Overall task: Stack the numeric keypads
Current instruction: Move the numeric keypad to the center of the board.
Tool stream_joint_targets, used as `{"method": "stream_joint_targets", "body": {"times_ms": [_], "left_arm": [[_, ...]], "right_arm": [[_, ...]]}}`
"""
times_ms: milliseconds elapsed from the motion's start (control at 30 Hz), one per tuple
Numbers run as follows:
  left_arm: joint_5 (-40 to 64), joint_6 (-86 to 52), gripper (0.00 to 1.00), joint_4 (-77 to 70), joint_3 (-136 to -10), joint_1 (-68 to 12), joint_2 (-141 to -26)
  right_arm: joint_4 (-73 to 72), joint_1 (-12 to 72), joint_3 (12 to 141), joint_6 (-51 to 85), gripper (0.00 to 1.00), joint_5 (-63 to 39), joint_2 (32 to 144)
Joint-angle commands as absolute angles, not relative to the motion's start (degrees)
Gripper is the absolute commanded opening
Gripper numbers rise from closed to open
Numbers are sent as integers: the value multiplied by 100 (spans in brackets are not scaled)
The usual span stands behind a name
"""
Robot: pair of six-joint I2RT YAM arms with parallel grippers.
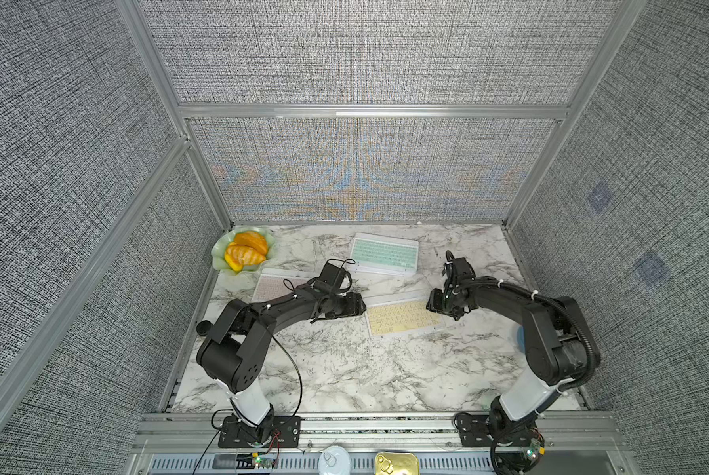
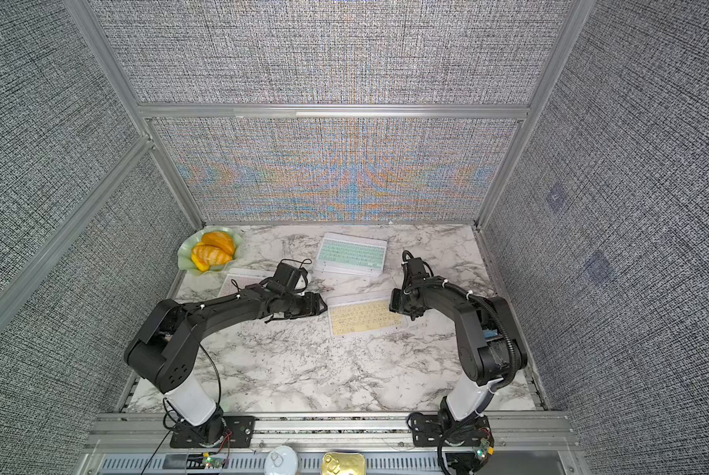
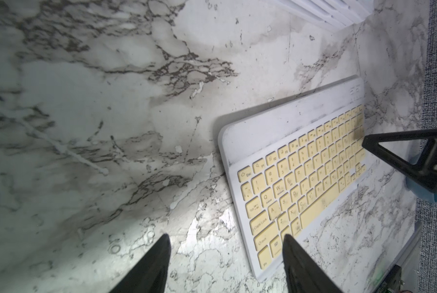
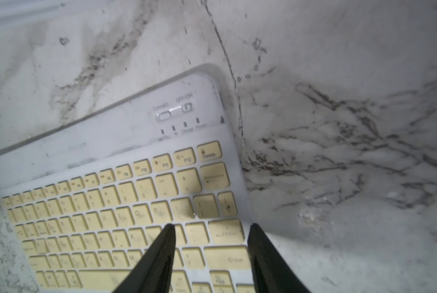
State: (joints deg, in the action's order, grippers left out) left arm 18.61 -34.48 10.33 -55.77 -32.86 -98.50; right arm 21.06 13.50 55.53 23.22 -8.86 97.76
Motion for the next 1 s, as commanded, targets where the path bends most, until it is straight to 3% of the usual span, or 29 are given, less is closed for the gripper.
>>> {"method": "stream_joint_targets", "body": {"times_ms": [0, 567, 967], "left_arm": [[1933, -3412, 70, 966, -5582, -3287, -9896], [1960, -3330, 70, 1028, -5695, -3302, -10107], [1803, -3148, 70, 1102, -6060, -3302, -10406]], "right_arm": [[2036, 1345, 5470, 2250, 51, -760, 9840], [1647, 2030, 4411, 3296, 51, -1228, 8995], [2053, 1629, 4853, 2919, 51, -1096, 8859]]}}
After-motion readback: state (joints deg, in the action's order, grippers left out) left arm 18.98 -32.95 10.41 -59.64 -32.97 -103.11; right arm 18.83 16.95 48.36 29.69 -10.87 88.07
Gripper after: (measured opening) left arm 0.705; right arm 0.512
